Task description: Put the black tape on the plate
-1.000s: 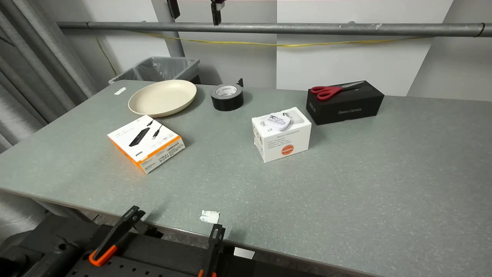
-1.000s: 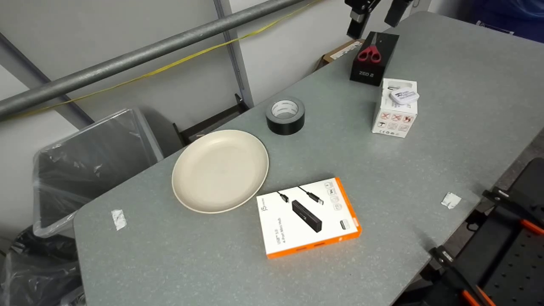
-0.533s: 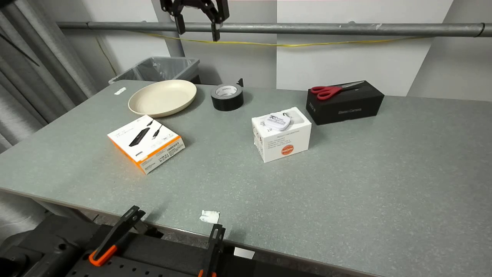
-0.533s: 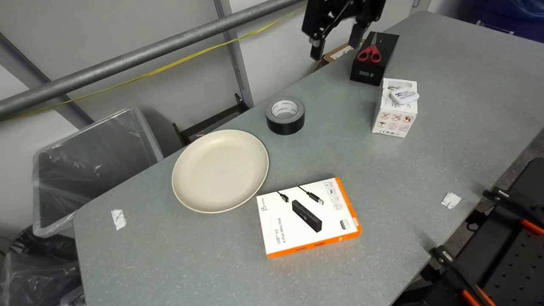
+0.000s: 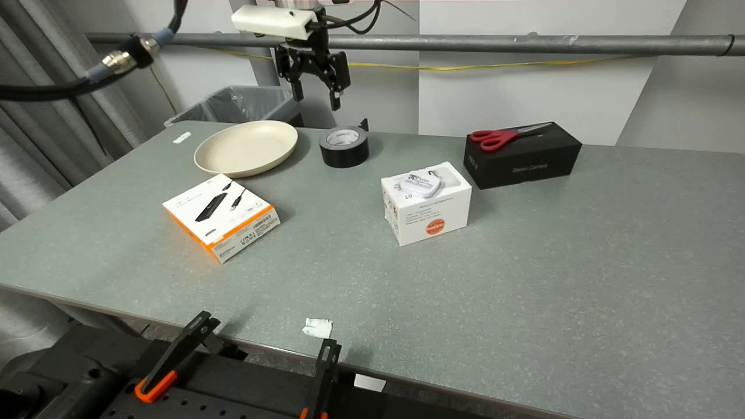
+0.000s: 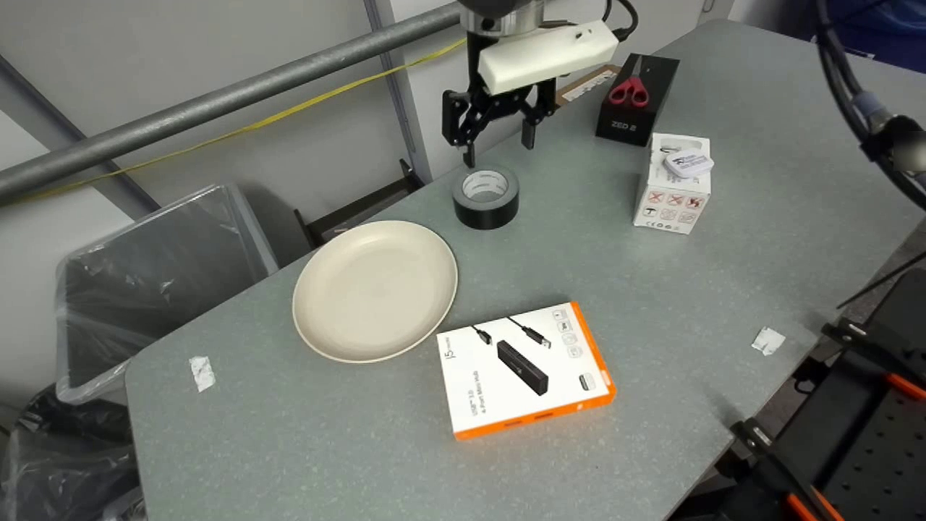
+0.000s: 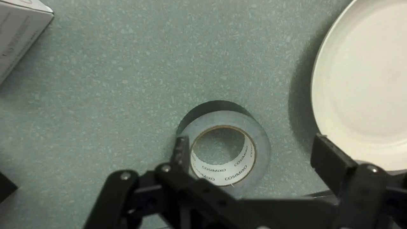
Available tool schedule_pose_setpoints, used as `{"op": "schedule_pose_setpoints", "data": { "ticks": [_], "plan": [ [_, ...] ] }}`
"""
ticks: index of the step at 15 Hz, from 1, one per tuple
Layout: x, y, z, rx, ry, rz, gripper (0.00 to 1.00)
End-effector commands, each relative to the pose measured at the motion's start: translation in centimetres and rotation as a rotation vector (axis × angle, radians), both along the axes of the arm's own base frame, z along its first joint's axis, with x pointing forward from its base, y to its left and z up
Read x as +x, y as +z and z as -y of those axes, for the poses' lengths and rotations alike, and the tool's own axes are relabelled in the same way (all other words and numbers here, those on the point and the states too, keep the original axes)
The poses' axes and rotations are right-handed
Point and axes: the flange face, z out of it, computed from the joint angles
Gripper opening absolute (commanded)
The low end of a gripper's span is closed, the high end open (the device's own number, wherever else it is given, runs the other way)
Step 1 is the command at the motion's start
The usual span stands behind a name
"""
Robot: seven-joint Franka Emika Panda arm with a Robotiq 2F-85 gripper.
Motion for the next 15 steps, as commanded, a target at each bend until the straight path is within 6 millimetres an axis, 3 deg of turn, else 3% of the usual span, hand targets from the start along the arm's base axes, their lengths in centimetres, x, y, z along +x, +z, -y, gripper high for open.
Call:
{"op": "schedule_pose_setpoints", "data": {
  "ticks": [1,5,15],
  "plan": [
    [0.5,-0.4,-0.1,0.0,-0.001,-0.002,1.0],
    [2.3,-1.0,-0.5,0.02,0.01,0.021,1.0],
    [7.9,-9.2,-4.6,-0.022,-0.025,0.005,1.0]
  ]
}}
